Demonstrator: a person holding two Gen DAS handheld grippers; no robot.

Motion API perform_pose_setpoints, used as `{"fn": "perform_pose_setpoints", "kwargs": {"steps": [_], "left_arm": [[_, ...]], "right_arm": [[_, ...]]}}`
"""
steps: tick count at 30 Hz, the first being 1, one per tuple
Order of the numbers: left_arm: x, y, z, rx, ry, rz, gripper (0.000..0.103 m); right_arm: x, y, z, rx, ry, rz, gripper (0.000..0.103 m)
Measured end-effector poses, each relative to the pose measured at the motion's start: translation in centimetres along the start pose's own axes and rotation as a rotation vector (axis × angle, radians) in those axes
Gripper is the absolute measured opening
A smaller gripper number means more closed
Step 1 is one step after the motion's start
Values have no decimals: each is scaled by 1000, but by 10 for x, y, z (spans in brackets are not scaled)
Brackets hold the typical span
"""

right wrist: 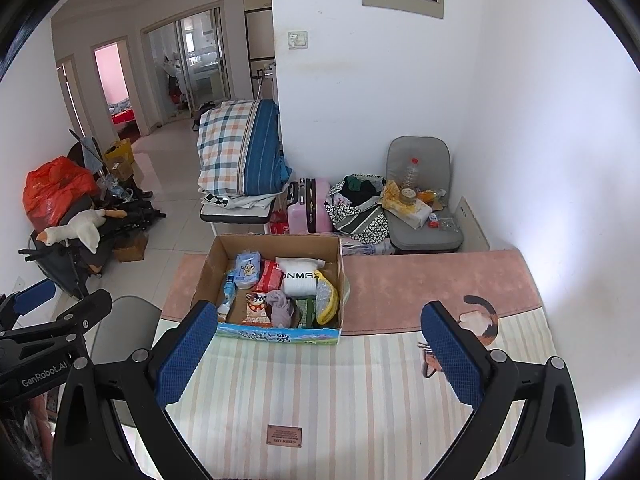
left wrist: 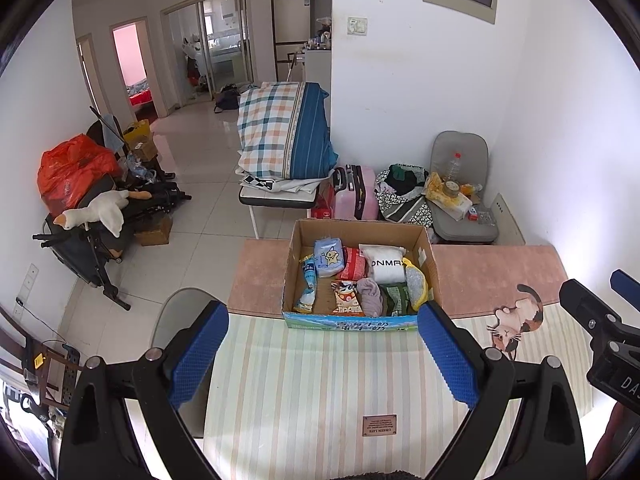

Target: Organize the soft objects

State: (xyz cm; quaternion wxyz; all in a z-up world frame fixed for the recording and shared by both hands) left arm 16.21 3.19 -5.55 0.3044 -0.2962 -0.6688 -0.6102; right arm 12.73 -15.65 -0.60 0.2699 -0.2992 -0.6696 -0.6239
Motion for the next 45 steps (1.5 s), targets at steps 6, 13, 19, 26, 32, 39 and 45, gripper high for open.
{"fn": "perform_pose_setpoints", "kwargs": {"steps": [6, 13, 19, 26, 32, 39, 45], "left_arm": [[-1, 0, -2, -1, -3, 4, 97], [0, 0, -5, 0, -3, 2, 97], [1, 0, -7, 4, -3, 0, 97], [2, 0, -9, 0, -5, 1, 97], [3, 0, -9, 0, -5, 2, 97], [5, 1, -19, 7, -13, 6, 97], [8, 1, -26, 5, -14, 0, 97]], "right_arm": [[1, 0, 1, -2, 1, 2, 103], [1, 2, 2, 6, -2, 0, 103], [1, 5, 3, 10, 1, -1, 103], [1, 6, 4, 11, 0, -3, 103], [3, 9, 5, 15, 9, 1, 103], [7, 9, 5, 27, 14, -7, 103], [8, 8, 3, 32, 14, -7, 103]]}}
Point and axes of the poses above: each gripper's, at about its wrist camera, not at the fingertips, and x roughly against the way its jaws point, z to its left, y to its top, the point moved 5 cm from there along -x, roughly the way its jaws point, and after that the axes turned 5 degrees about x, right-handed, at the moved point
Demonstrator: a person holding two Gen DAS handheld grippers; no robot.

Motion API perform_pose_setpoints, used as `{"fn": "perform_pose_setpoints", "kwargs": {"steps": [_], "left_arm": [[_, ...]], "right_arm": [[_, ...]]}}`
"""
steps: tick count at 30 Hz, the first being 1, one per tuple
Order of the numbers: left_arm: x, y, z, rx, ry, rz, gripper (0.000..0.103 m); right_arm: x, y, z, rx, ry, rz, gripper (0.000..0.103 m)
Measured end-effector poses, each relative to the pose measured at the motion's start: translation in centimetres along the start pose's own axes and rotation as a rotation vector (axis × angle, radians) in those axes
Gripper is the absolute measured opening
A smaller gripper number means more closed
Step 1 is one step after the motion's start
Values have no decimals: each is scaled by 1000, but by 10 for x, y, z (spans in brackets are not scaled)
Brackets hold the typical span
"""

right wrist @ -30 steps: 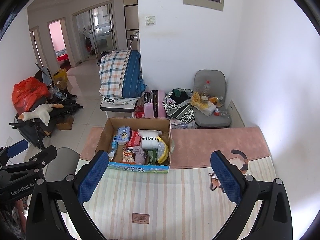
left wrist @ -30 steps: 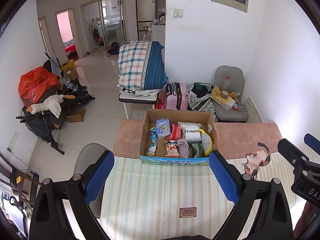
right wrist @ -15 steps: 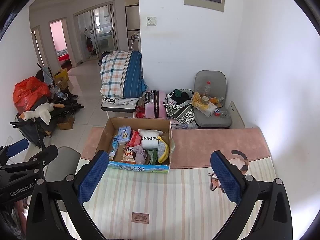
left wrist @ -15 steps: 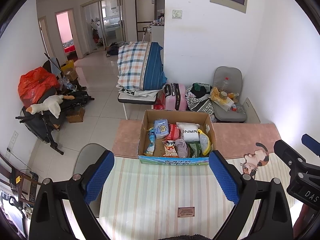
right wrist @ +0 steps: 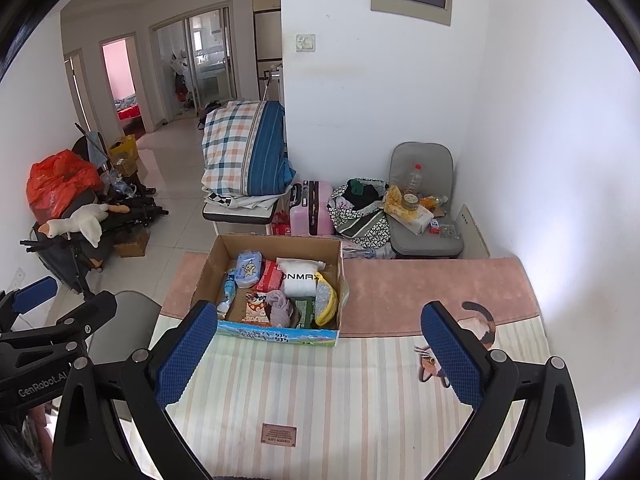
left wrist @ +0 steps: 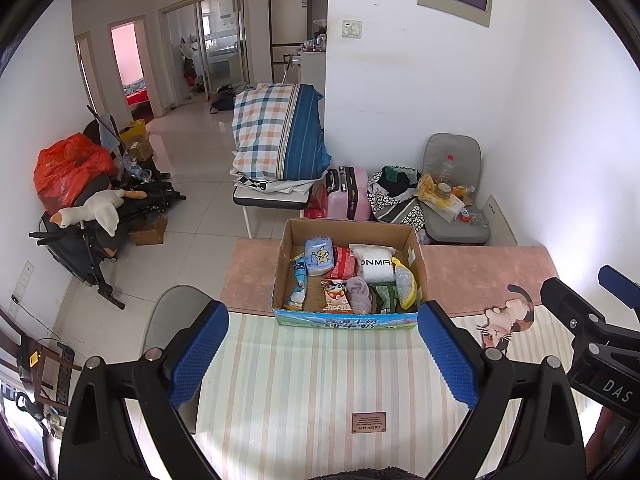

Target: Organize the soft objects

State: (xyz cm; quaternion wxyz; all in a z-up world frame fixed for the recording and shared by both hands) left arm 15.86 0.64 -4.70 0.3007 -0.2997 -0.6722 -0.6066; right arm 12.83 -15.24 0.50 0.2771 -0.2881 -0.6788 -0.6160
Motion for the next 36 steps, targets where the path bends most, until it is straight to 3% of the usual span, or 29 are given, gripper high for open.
{"fn": "perform_pose_setpoints", "kwargs": {"steps": [36], "left_arm": [[6, -2, 5, 11, 1, -2, 97]], "right_arm": [[-1, -6, 2, 23, -9, -9, 103]]}}
Point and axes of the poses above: each gripper's, at about its wrist camera, not at the fingertips, and x roughly against the way its jaws point, z to its left, y to its top, the point moved 5 cm from there along -x, roughly the way its jaws point, and after that the axes turned 5 degrees about x, right-handed, at the moved point
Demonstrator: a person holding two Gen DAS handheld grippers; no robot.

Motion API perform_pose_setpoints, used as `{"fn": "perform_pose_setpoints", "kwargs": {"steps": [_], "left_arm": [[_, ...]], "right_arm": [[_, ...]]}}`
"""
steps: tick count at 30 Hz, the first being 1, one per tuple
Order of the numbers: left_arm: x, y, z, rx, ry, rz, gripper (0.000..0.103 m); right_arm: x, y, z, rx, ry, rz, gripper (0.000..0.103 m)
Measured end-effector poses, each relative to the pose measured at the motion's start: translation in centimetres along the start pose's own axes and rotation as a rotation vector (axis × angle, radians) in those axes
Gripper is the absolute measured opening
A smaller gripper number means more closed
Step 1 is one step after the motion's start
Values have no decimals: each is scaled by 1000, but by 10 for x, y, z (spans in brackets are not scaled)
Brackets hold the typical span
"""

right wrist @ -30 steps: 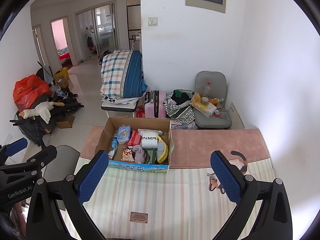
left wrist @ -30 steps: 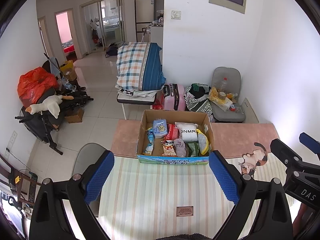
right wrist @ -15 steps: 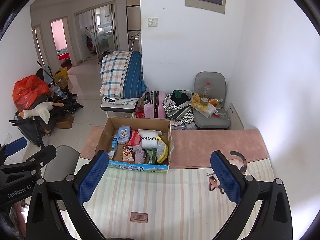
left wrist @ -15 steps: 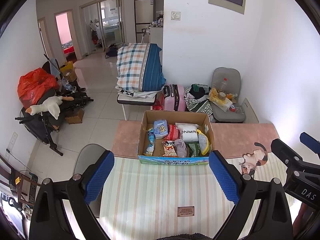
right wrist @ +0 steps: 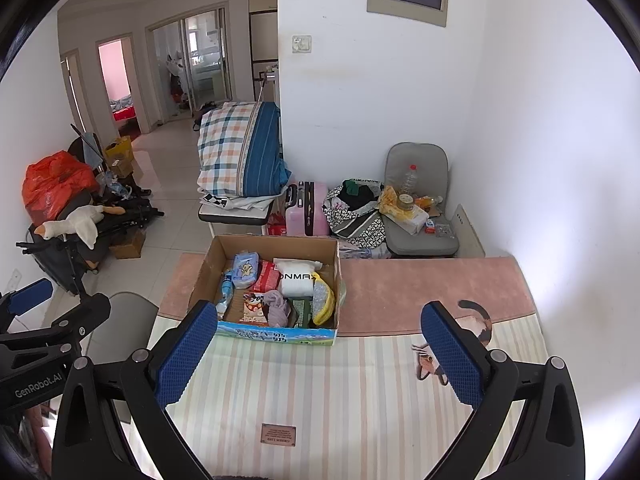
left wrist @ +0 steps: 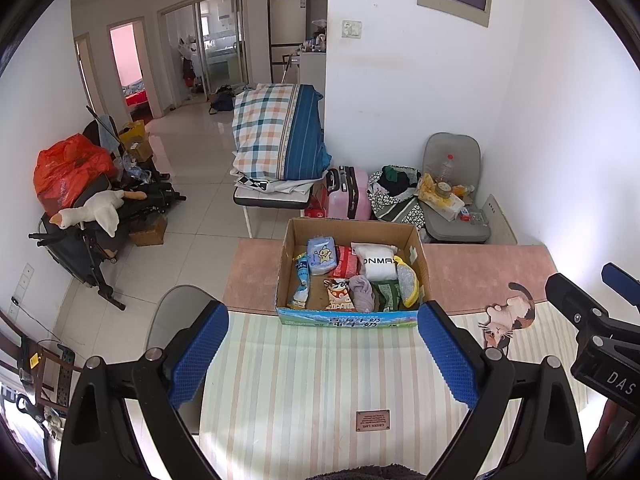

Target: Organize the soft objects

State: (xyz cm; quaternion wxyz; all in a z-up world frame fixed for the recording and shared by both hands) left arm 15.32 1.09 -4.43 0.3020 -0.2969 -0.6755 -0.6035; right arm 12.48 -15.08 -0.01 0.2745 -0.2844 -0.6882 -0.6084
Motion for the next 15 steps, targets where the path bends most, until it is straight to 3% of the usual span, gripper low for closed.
{"fn": "perform_pose_setpoints", "kwargs": {"steps": [15], "left_arm": [[1, -6, 4, 3, 1, 1, 97]], "right_arm": [[1, -5, 6, 2, 4, 8, 103]]}}
Point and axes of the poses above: each gripper's, at about its wrist camera, not at the fingertips, and x roughly against the way its jaws point, z to its left, y to its top, the point moved 5 cm from there along -x, roughly the way its jaws point, and after that the axes turned 5 degrees about x, right-handed, at the moved point
